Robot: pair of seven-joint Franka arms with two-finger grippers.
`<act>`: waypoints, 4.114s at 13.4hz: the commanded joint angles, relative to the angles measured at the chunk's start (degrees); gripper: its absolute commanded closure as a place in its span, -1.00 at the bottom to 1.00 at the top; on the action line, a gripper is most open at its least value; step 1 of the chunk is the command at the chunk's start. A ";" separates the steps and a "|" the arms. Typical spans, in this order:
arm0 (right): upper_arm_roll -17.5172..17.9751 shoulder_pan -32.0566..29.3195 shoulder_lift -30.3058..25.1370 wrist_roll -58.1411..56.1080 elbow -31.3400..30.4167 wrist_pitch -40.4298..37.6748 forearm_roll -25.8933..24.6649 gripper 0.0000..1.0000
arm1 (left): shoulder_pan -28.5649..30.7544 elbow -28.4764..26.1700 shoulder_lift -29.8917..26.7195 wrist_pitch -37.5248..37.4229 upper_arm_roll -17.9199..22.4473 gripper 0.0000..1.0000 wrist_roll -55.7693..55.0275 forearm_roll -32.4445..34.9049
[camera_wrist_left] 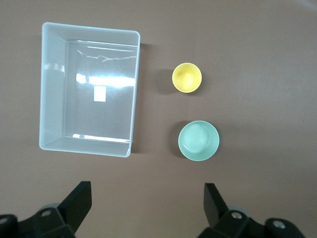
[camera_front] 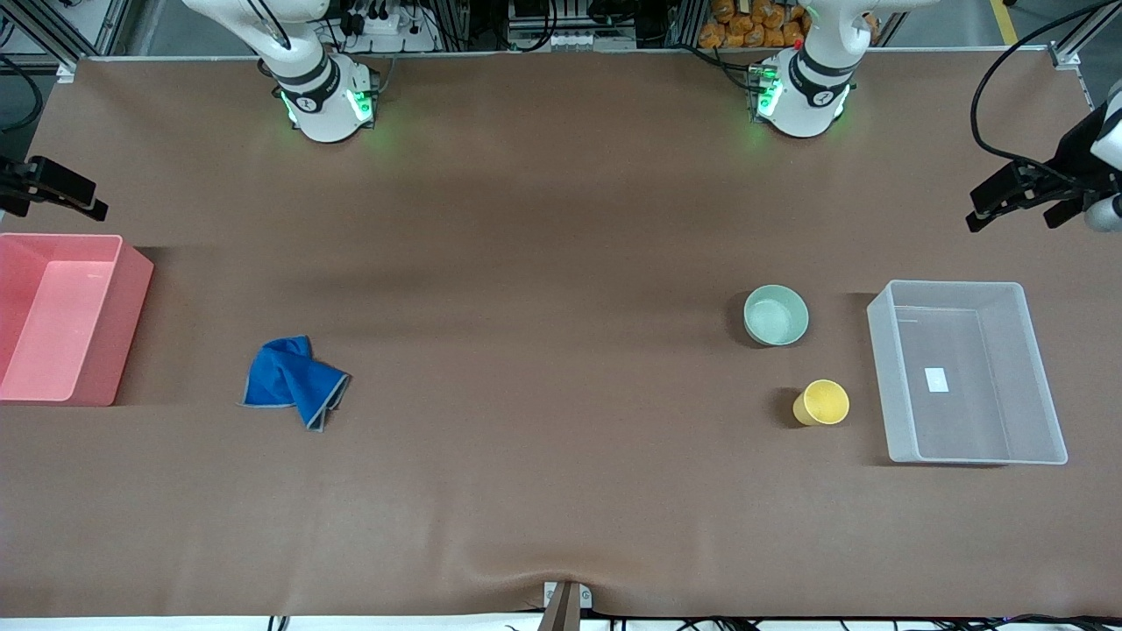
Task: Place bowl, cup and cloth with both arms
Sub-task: 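Move the right gripper toward the blue cloth while the left gripper reaches the yellow cup, then grasp the blue cloth with the right gripper while the left gripper grasps the cup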
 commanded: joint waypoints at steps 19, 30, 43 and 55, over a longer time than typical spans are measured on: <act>0.65 -1.28 -0.57 0.28 -1.38 -1.03 0.29 -1.00 | -0.70 0.62 1.98 -0.53 0.13 -1.00 0.04 -1.21; 0.65 -1.54 1.62 0.63 -5.51 -0.08 0.47 -1.00 | -0.88 11.34 24.64 10.26 0.13 -1.00 -0.05 -2.35; 0.74 1.09 19.74 0.81 -13.05 25.29 3.02 -1.00 | -2.90 11.43 40.03 26.71 0.22 -0.73 0.12 -0.25; 0.83 3.12 20.43 -1.56 -26.25 49.92 3.02 -1.00 | -3.16 10.73 43.73 28.39 0.04 -0.37 -1.55 0.11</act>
